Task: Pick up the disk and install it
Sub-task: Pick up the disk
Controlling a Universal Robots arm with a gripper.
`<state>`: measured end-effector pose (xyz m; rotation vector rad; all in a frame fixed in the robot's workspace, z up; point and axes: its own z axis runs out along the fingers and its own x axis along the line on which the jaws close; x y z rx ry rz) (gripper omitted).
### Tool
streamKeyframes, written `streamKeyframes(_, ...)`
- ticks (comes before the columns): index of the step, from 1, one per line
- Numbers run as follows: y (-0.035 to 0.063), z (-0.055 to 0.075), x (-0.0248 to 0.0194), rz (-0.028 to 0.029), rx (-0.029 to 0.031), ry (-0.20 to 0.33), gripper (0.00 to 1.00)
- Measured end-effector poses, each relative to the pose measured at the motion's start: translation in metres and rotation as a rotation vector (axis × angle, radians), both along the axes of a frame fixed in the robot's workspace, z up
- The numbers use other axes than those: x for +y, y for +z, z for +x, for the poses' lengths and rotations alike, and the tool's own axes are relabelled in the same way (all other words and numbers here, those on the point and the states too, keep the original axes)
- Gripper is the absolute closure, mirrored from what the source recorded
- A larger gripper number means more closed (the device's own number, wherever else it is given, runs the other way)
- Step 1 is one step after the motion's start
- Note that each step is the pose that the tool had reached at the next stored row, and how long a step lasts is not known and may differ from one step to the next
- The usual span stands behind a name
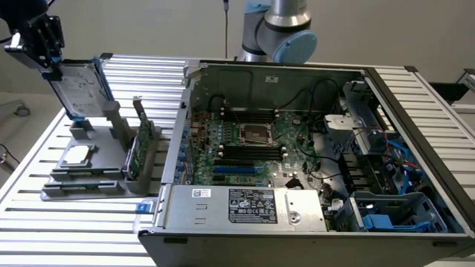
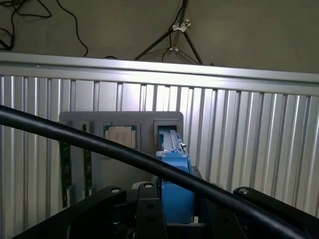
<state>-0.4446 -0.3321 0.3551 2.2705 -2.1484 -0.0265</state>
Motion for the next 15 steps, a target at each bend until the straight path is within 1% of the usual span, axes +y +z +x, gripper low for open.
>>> streamKeyframes(5,0.0226,0.001,0.0025,-0.0002,-0.0001,0.0,0.67)
streamKeyframes(8,0.0361,0.003,0.0052,-0.0012,0.0,0.0,0.67)
streamKeyframes(11,0.05,0.006,0.0094,-0.0027,-0.0001,0.0,0.67)
streamKeyframes(15,0.068,0.014,0.0161,-0.0049,-0.0001,0.0,0.67)
